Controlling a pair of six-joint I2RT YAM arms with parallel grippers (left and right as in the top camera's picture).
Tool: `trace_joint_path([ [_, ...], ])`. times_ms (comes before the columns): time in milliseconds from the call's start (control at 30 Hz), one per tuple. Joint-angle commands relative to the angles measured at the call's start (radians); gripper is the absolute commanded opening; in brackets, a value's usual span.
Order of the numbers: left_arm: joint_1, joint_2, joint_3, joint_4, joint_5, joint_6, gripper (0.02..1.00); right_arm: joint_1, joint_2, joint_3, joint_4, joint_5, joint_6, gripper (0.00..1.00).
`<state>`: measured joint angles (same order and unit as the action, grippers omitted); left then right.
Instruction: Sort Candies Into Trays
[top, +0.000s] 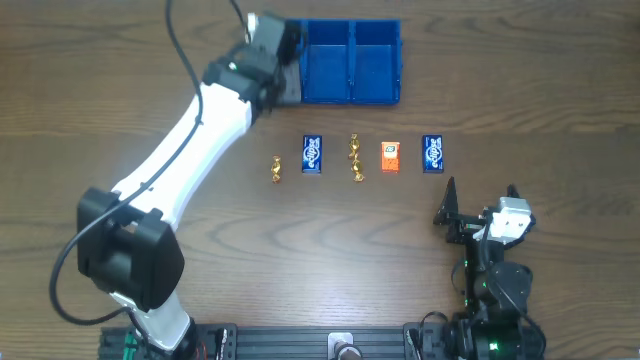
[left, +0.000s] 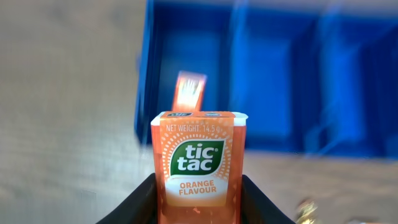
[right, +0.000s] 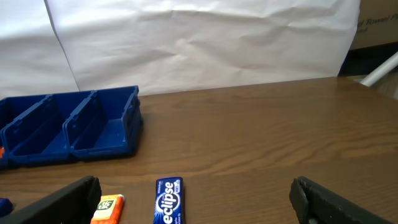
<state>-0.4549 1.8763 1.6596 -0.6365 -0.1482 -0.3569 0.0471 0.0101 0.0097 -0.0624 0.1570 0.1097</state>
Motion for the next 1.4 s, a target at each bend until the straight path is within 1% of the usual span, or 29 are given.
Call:
trace_joint_path([
  [33,0.021,0.046,0.175,-0.006,-0.042,0.065,0.277,-0.005,-0.007,-0.002,-0.003,0.009,-0.010,0.998],
  [233,0.043,0.220,0.284,-0.006,-0.033,0.066,0.275,-0.005,-0.007,-0.002,-0.003,0.009,-0.010,0.996],
  [400,0.067,0.329,0.288,-0.010,0.023,0.065,0.275,-0.005,-0.007,-0.002,-0.003,0.009,-0.010,0.998],
  [500,0.073,0.357,0.288,-0.018,0.035,0.065,0.279,-0.005,-0.007,-0.002,-0.003,0.009,-0.010,0.998],
  [667,0.075,0.365,0.288,-0.014,0.035,0.065,0.288,-0.005,-0.007,-0.002,-0.003,0.009,-0.010,0.998],
  [867,0.075,0.365,0.288,-0.006,0.035,0.066,0.334,-0.005,-0.007,-0.002,-0.003,0.009,-0.010,0.998],
  [1400,0.075,0.346,0.290,0.004,0.035,0.066,0.334,-0.005,-0.007,-0.002,-0.003,0.009,-0.010,0.998],
])
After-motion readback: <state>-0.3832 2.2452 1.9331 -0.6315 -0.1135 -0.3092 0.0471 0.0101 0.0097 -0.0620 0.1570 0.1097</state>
